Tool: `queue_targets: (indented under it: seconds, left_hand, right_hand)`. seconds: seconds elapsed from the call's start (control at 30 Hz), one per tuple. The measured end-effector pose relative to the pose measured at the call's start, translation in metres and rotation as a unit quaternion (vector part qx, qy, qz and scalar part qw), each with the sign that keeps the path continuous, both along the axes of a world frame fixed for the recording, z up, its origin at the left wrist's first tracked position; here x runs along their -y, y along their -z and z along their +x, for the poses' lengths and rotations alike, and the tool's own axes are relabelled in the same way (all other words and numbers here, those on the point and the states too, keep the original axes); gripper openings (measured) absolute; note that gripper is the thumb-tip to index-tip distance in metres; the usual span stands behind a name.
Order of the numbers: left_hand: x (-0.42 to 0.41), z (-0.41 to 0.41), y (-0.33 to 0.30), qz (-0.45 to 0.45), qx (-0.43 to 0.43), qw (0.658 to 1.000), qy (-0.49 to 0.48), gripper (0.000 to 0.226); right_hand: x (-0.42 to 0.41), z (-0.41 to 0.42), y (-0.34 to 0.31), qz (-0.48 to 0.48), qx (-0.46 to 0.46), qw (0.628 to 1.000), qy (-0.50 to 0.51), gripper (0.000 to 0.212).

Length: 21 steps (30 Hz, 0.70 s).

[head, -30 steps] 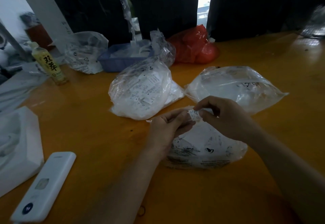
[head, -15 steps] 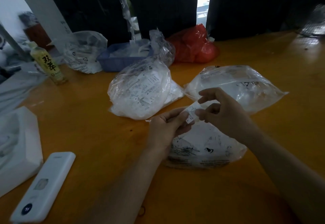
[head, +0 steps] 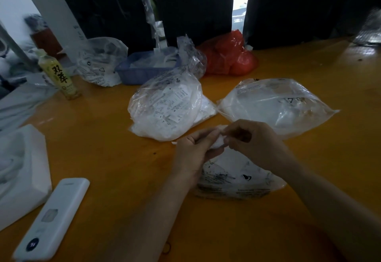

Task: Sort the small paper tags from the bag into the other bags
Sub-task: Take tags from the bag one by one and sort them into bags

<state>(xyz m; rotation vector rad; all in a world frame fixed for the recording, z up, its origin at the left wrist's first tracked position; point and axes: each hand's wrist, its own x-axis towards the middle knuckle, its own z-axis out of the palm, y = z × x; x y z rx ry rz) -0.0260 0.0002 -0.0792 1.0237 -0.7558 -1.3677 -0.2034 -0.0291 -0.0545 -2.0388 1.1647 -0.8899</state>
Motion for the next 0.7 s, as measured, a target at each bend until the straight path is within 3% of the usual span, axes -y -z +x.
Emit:
queue_targets:
  seconds: [0.07,0.13,0.27,0.37,0.47,0.6,0.7]
  left_hand:
    - [-0.001,0.000,-0.002,-0.011,0.046,0.999,0.003,0.022]
    - [-0.003,0.000,-0.004,-0.046,0.145,0.988,-0.017,0.022]
    - [-0.004,0.010,-0.021,-0.146,0.341,0.922,-0.110,0.036]
    - [0.011,0.041,-0.038,-0.202,0.476,0.820,-0.244,0.034]
    - [0.034,0.074,-0.048,-0.140,0.591,0.739,-0.292,0.027]
    - [0.063,0.091,-0.041,-0.046,0.712,0.675,-0.186,0.029]
    - [0.072,0.086,-0.038,0.025,0.795,0.598,-0.103,0.040]
  right_hand:
    - [0.002,-0.002,-0.001,-0.016,0.018,0.999,0.038,0.013]
    - [0.004,-0.005,-0.004,-0.019,0.047,0.997,0.065,0.011]
    - [0.017,-0.020,-0.007,-0.020,0.082,0.989,0.120,0.010]
    - [0.039,-0.043,-0.006,-0.111,-0.028,0.964,0.241,0.015]
    - [0.059,-0.067,0.003,-0.109,-0.166,0.936,0.291,0.024]
    - [0.070,-0.078,0.020,-0.022,-0.339,0.908,0.246,0.037]
    - [0.073,-0.079,0.025,-0.037,-0.385,0.894,0.227,0.033]
